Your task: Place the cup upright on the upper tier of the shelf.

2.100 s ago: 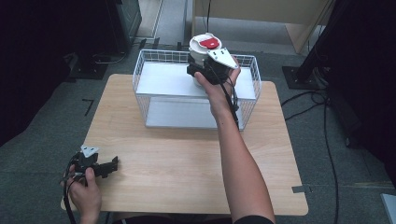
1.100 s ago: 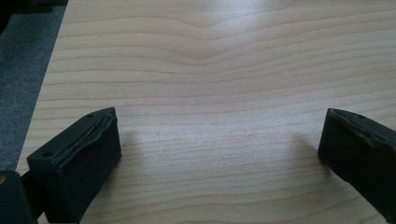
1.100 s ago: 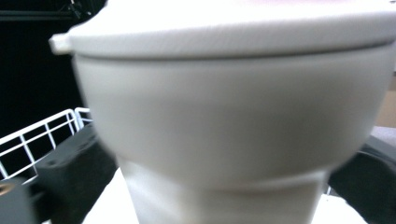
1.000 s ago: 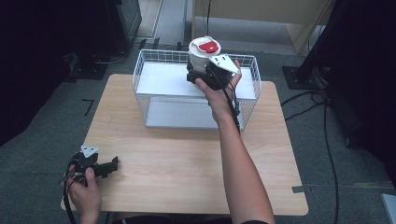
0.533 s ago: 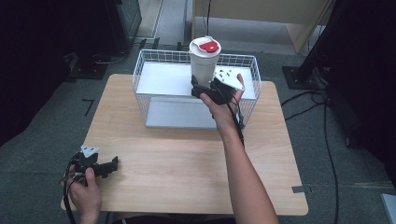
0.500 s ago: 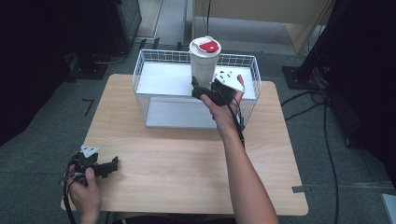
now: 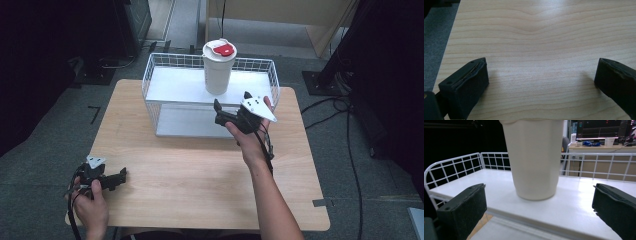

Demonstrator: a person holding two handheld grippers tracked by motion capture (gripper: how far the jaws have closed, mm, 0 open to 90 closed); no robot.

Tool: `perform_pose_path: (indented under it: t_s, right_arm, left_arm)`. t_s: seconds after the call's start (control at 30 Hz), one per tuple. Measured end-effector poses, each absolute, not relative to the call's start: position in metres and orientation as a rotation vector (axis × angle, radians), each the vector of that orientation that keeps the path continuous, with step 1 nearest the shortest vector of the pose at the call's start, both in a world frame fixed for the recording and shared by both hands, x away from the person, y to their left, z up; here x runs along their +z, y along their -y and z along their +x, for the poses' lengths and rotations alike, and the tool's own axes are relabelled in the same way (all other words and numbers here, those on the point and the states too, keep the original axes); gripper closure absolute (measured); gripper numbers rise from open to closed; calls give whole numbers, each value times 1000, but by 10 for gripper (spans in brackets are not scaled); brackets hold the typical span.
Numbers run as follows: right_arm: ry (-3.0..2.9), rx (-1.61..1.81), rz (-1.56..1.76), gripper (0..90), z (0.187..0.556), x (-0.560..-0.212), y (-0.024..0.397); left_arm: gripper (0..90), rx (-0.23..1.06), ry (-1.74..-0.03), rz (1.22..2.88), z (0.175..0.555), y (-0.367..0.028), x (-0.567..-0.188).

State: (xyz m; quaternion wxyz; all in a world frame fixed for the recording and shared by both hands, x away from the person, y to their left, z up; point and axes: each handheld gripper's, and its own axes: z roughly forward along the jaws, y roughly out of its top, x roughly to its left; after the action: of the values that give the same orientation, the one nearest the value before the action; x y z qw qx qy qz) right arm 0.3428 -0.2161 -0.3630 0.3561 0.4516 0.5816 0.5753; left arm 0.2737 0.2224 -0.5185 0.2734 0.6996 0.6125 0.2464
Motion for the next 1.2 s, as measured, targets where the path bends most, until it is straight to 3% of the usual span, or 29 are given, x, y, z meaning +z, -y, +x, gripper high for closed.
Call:
perform_pose_path:
  t_s: [0.57, 1.2]
  right_arm:
    - [-1526, 1427, 1230, 0, 285, -406, 257]
    - [-1494, 1341, 1398, 0, 245, -450, 312]
  left_arm:
    - [0, 661, -1648, 1885, 274, -223, -518]
    - [0, 661, -1648, 1883, 274, -222, -518]
